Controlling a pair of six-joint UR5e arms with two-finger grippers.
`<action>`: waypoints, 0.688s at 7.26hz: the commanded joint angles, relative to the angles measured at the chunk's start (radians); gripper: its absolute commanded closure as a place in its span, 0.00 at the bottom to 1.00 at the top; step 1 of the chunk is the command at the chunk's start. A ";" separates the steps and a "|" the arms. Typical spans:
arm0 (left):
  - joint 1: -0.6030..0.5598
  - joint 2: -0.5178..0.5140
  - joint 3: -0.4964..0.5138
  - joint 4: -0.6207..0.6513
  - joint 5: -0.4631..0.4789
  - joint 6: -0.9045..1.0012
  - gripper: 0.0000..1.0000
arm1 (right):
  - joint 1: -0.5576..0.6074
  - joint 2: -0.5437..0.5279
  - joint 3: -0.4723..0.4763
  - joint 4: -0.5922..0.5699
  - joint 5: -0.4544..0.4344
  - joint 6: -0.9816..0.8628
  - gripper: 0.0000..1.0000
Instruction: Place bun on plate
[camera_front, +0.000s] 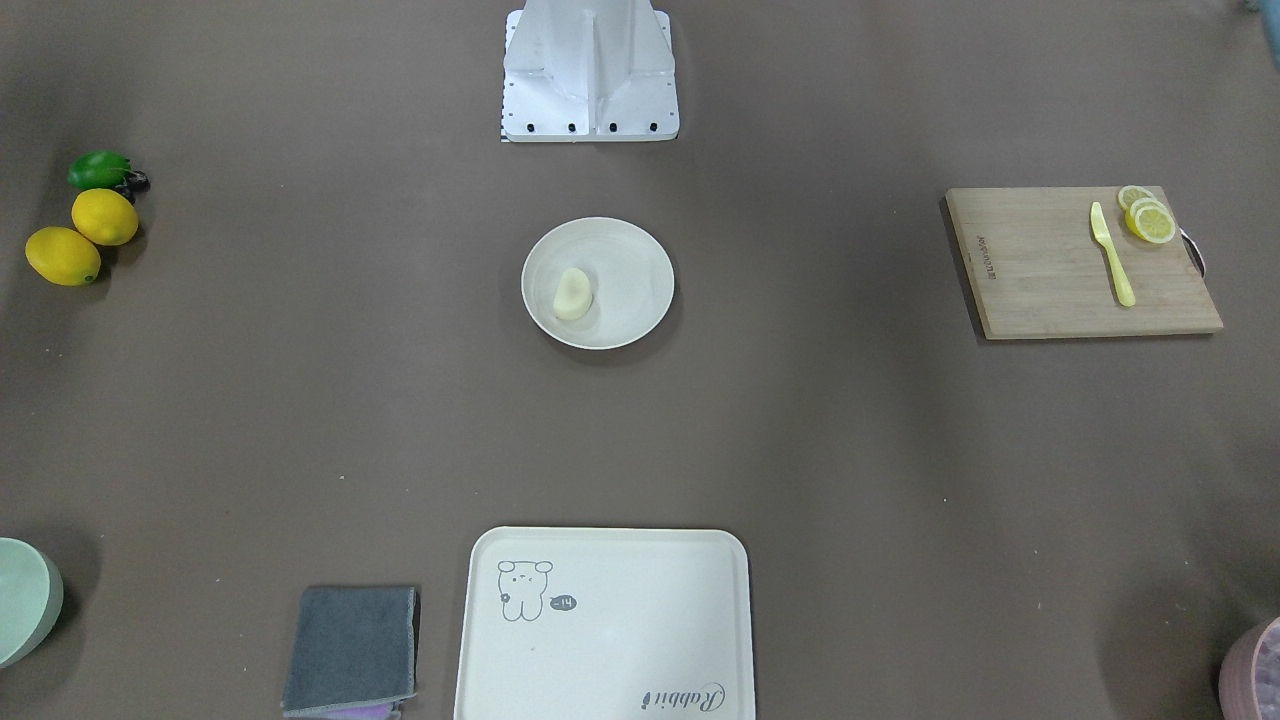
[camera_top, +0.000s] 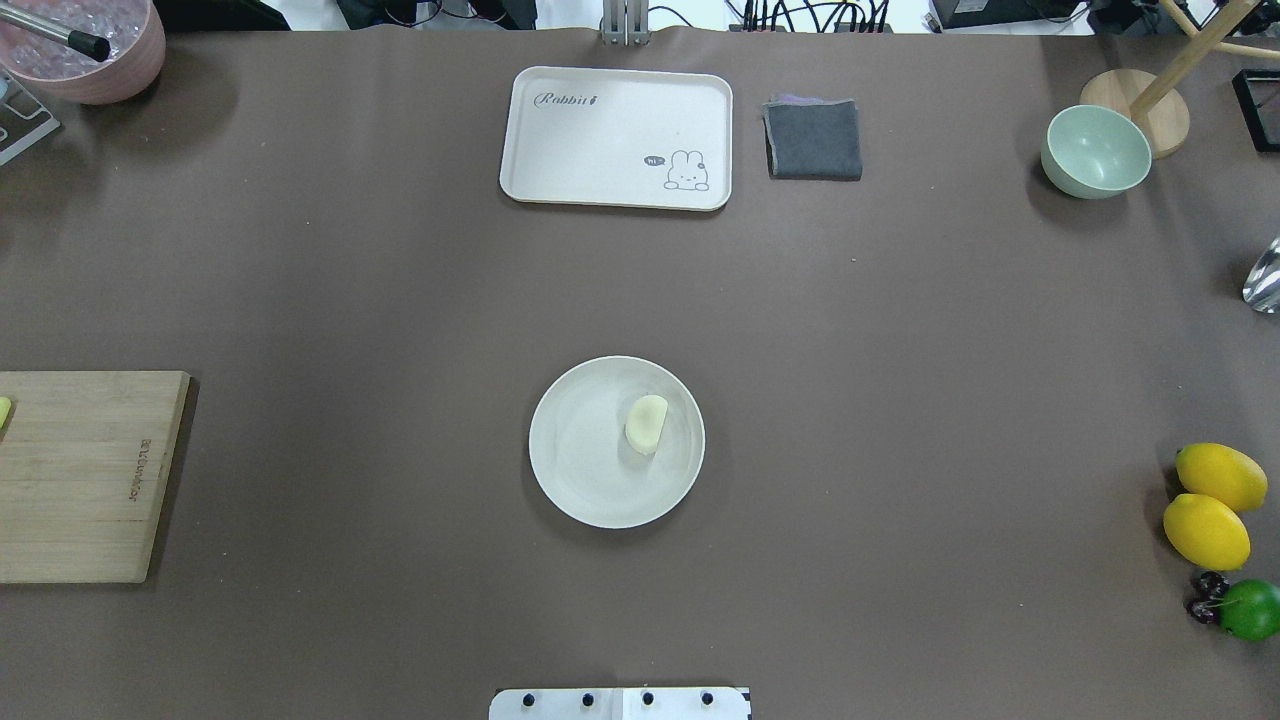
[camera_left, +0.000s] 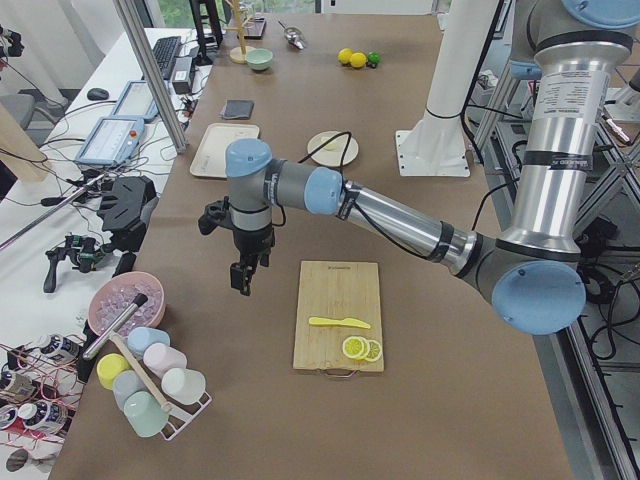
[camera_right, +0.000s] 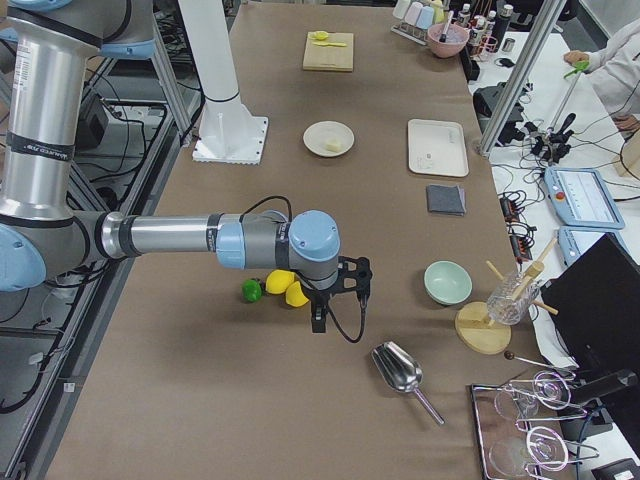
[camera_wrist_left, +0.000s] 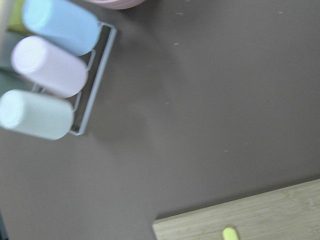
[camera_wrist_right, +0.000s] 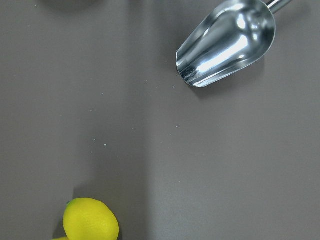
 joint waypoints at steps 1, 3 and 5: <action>-0.085 0.190 0.016 -0.135 -0.185 0.063 0.03 | -0.001 -0.008 0.001 0.000 0.000 0.000 0.00; -0.084 0.235 0.110 -0.284 -0.218 0.058 0.03 | -0.001 -0.010 0.001 0.000 -0.002 0.000 0.00; -0.084 0.240 0.138 -0.289 -0.217 0.060 0.03 | -0.001 -0.011 0.000 0.000 -0.008 0.000 0.00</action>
